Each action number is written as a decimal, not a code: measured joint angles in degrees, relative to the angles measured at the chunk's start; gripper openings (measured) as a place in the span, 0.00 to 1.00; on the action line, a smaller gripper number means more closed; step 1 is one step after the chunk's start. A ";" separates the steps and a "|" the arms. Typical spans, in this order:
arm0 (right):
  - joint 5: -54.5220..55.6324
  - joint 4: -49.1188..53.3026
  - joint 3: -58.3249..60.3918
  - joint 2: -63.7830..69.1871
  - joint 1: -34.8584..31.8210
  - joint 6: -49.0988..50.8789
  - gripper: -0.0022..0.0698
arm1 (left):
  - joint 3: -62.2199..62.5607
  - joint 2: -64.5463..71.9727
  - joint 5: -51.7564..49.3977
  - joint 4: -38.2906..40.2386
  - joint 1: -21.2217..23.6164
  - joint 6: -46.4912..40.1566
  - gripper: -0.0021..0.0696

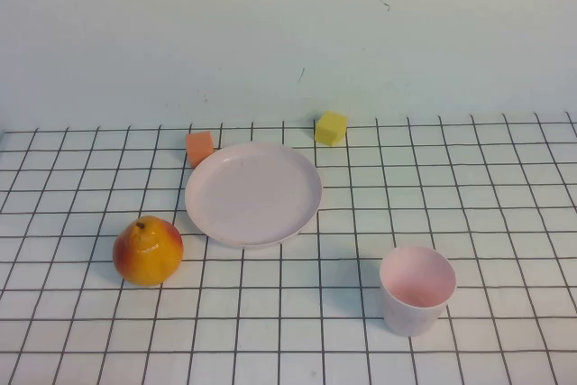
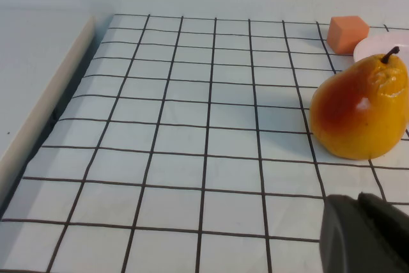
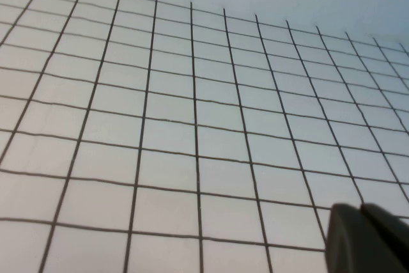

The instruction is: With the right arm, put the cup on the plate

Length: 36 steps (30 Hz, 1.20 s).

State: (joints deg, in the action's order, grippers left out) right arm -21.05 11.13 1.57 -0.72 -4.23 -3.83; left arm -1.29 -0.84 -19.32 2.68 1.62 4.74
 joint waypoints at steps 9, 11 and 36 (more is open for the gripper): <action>0.08 0.70 0.00 0.00 0.00 -0.35 0.03 | 0.00 0.00 0.00 0.00 0.00 0.00 0.02; 0.65 0.70 0.00 0.00 0.00 -0.35 0.03 | 0.00 0.00 0.00 0.00 0.00 0.00 0.02; 63.43 0.09 0.09 0.00 0.00 9.50 0.03 | 0.00 0.00 0.00 0.00 0.00 0.00 0.03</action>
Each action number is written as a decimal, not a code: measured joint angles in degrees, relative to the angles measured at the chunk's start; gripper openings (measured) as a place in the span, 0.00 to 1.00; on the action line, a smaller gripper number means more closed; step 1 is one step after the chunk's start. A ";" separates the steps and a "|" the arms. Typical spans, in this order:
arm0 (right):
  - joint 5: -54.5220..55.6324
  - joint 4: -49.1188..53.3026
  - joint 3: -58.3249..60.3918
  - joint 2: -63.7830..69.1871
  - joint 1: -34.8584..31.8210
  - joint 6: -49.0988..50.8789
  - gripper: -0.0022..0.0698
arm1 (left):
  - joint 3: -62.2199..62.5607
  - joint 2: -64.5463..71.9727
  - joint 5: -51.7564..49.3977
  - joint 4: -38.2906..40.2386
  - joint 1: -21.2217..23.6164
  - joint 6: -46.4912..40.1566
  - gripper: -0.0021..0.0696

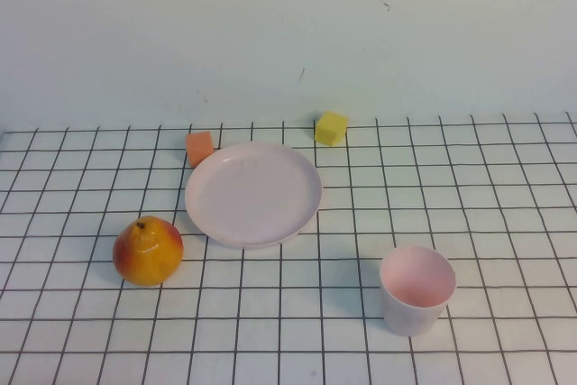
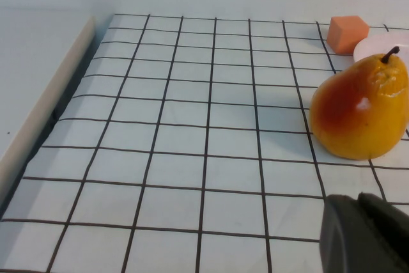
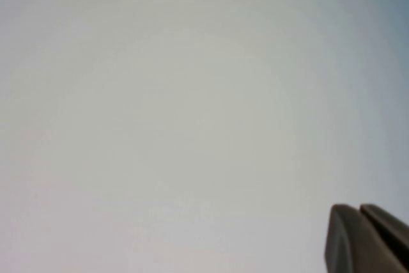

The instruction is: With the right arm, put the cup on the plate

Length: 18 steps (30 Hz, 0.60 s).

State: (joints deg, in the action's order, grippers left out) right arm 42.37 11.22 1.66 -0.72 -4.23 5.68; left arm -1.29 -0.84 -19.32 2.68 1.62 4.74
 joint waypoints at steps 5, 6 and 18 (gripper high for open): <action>-3.51 -1.15 -2.67 0.00 0.00 3.61 0.03 | 0.00 0.00 0.00 0.00 0.00 0.00 0.03; -6.33 -1.01 -4.59 0.00 0.00 3.75 0.03 | 0.00 0.00 0.00 0.00 0.00 0.00 0.03; -40.45 -0.66 -33.31 7.27 0.00 5.72 0.03 | 0.00 0.00 0.00 0.00 0.00 0.00 0.03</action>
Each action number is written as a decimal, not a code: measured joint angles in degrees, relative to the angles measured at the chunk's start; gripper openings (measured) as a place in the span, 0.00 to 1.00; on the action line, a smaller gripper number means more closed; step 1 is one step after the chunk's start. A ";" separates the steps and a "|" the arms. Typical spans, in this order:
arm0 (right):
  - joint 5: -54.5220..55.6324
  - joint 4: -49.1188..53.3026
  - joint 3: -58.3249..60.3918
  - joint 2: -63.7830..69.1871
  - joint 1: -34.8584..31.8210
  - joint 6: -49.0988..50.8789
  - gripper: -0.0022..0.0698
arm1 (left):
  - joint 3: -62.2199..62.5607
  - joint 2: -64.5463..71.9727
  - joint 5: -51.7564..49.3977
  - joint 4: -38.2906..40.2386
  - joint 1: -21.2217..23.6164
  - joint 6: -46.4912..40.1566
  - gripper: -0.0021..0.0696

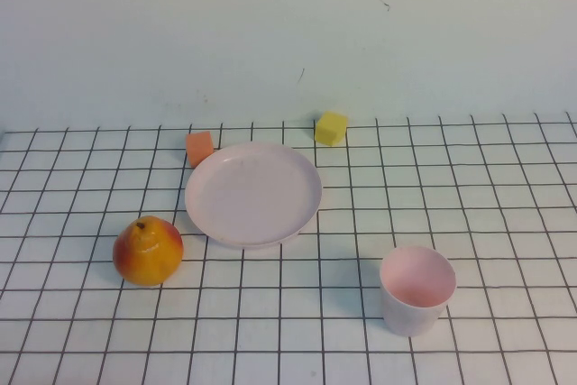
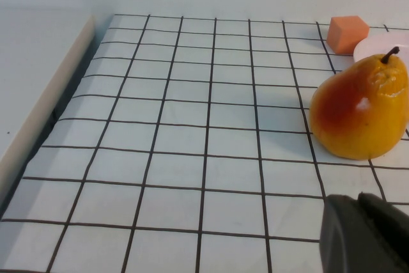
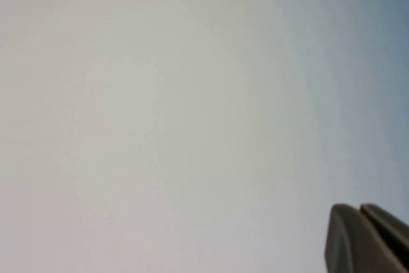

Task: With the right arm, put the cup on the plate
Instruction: Pick up the cup from the table

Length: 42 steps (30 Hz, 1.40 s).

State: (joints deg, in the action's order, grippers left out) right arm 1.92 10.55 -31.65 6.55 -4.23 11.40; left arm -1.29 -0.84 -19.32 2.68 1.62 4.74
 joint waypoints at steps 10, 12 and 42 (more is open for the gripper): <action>-8.82 0.00 -7.25 10.95 0.00 -0.29 0.03 | 0.00 0.00 0.00 0.00 0.00 0.00 0.03; -8.06 0.00 -7.25 11.89 0.00 -0.29 0.03 | 0.00 0.00 0.00 0.00 0.00 0.00 0.03; -45.22 -16.53 -29.53 45.26 2.23 -30.19 0.03 | 0.00 0.00 0.00 0.00 0.00 0.00 0.02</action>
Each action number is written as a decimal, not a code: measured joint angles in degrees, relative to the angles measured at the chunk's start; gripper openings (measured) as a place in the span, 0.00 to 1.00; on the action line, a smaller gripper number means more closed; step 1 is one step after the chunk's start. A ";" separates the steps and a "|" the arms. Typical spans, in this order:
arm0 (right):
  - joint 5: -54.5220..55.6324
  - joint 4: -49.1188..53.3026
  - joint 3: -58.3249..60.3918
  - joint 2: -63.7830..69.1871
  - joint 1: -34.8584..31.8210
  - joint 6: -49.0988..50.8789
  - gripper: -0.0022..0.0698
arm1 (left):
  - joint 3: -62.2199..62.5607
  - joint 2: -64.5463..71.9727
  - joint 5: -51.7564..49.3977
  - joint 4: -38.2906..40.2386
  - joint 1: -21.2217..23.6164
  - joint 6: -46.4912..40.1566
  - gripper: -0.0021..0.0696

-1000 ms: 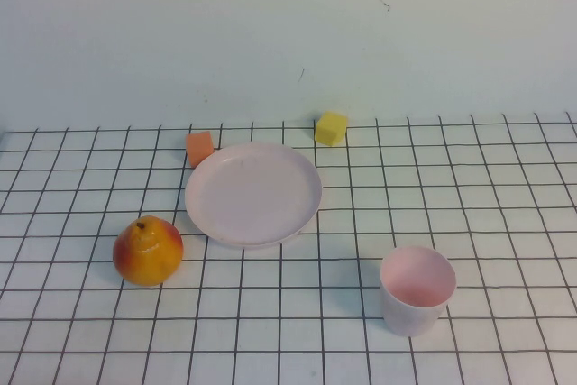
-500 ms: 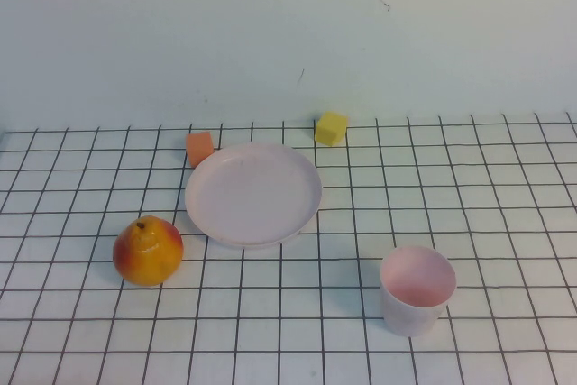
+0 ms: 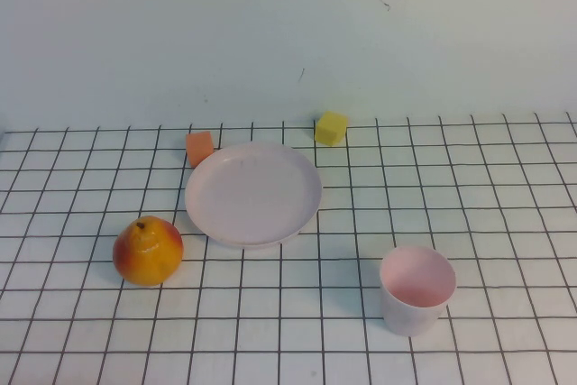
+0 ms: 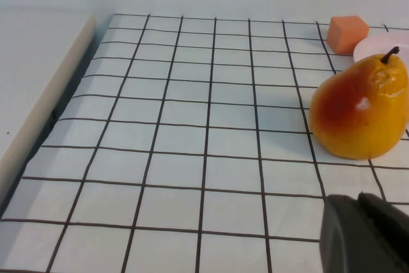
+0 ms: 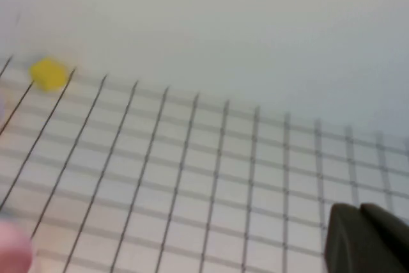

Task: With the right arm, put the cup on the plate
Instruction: Pick up the cup from the table

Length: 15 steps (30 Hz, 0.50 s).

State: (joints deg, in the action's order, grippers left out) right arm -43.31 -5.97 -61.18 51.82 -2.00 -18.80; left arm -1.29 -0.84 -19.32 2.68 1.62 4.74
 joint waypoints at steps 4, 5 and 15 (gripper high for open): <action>-7.80 -10.26 -4.39 11.35 0.10 -10.82 0.03 | 0.00 0.00 0.00 0.00 0.00 0.00 0.03; -8.90 -12.79 -4.60 14.08 0.10 -13.44 0.03 | 0.00 0.00 0.00 0.00 0.00 0.00 0.03; -11.80 -15.12 -5.05 32.85 17.46 -20.28 0.03 | 0.00 0.00 0.00 0.00 0.00 0.00 0.03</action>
State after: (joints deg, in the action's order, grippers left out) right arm -55.11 -21.10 -66.23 84.66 15.46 -39.07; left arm -1.29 -0.84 -19.32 2.68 1.62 4.74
